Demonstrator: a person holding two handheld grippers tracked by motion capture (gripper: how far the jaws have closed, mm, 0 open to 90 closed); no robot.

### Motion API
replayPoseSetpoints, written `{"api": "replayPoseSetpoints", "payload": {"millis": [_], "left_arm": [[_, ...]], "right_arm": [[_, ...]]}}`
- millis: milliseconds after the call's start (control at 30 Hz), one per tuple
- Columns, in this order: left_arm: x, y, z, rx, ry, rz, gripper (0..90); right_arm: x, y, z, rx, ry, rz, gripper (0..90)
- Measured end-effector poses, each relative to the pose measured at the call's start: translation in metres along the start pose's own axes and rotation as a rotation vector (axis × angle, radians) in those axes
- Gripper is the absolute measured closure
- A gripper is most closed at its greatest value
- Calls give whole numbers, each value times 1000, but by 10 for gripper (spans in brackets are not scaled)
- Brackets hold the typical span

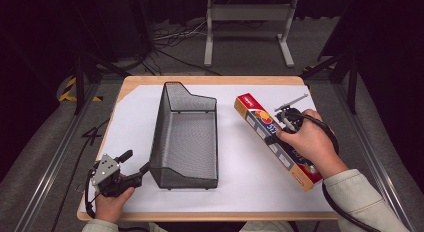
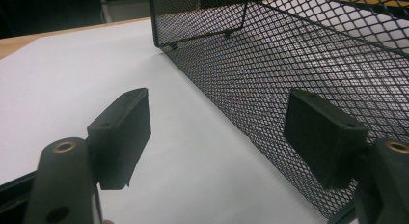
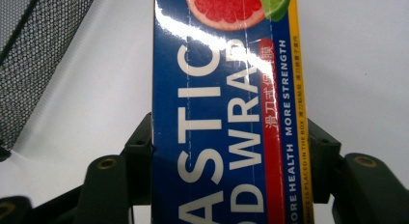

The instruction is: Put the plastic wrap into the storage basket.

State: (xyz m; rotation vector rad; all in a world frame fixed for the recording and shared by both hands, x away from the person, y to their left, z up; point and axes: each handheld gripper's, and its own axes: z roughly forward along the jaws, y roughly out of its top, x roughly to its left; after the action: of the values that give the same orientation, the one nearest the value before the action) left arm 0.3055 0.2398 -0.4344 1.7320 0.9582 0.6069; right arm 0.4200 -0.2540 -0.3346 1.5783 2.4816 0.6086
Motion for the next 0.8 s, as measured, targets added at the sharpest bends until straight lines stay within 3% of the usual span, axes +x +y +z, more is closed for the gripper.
{"api": "replayPoseSetpoints", "payload": {"millis": [167,467,800], "left_arm": [[0,0,0,-1,2,2,256],[0,0,0,0,2,0,256],[1,0,0,-3,4,2,256]], "right_arm": [[4,3,-10,-15,-16,15,401],[15,9,-18,-45,-3,11,399],[44,20,-17,-74,46,3,399]]}}
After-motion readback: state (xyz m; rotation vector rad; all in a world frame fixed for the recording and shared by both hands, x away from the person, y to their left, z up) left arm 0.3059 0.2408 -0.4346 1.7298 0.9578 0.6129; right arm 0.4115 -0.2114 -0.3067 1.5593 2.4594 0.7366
